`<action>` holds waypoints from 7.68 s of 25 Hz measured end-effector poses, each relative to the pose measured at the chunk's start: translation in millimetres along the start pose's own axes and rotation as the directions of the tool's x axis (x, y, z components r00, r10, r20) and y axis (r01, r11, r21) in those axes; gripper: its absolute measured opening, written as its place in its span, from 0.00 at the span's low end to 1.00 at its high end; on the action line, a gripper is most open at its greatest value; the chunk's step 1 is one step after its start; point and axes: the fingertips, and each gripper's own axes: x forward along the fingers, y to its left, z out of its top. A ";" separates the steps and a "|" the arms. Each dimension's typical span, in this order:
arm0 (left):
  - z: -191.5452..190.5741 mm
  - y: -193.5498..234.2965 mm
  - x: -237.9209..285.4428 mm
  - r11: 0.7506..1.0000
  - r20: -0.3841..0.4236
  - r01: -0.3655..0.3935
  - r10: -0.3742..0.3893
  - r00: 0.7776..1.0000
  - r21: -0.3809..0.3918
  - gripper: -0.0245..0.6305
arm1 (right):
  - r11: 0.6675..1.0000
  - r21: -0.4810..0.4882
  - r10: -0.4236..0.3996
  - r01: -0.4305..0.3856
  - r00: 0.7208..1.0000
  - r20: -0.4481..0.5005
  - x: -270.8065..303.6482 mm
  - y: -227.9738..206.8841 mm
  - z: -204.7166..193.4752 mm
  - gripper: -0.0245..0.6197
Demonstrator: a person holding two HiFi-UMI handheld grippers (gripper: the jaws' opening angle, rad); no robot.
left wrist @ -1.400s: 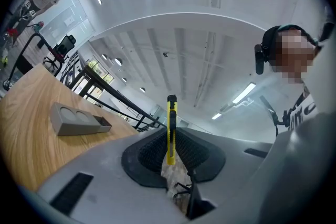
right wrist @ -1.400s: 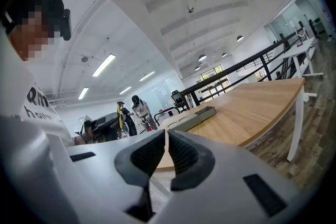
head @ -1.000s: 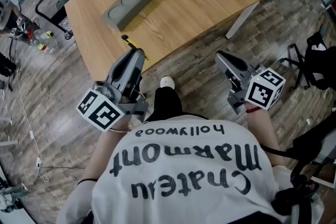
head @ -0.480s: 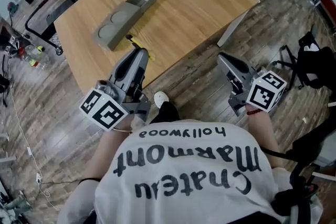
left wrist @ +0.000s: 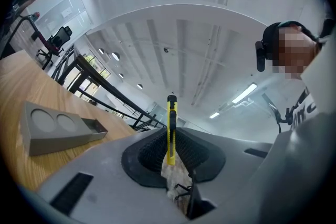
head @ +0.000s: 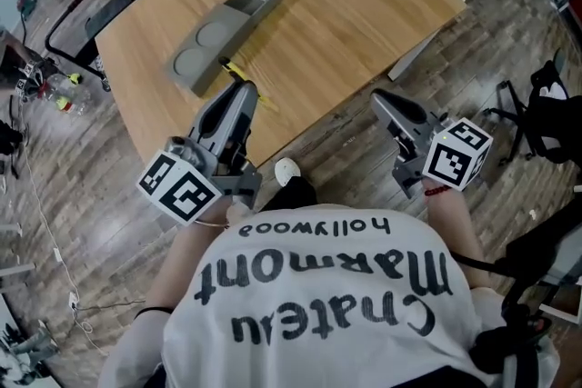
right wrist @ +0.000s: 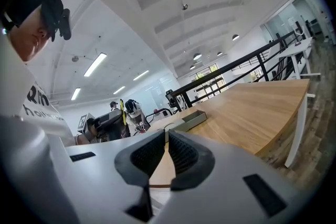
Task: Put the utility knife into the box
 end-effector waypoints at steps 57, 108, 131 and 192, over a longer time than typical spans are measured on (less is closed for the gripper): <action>32.5 149.9 107.4 0.987 0.007 -0.143 0.144 0.990 -0.074 0.11 | 0.973 0.199 0.161 -0.115 0.960 -0.231 211.4 -117.0 48.9 0.08; -48.2 323.4 199.8 0.591 -0.559 0.038 0.738 0.379 0.806 0.11 | 0.952 0.089 0.302 -0.292 0.862 -0.407 223.2 -245.6 86.6 0.08; -84.1 357.3 186.2 0.650 -0.676 0.186 0.706 0.211 0.737 0.12 | 0.951 0.109 0.307 -0.289 0.849 -0.431 218.9 -240.3 76.5 0.08; 58.0 214.7 111.7 0.694 -0.091 -0.503 0.628 0.773 0.515 0.11 | 0.772 -0.122 0.563 -0.624 0.760 -0.326 336.7 -25.9 138.0 0.07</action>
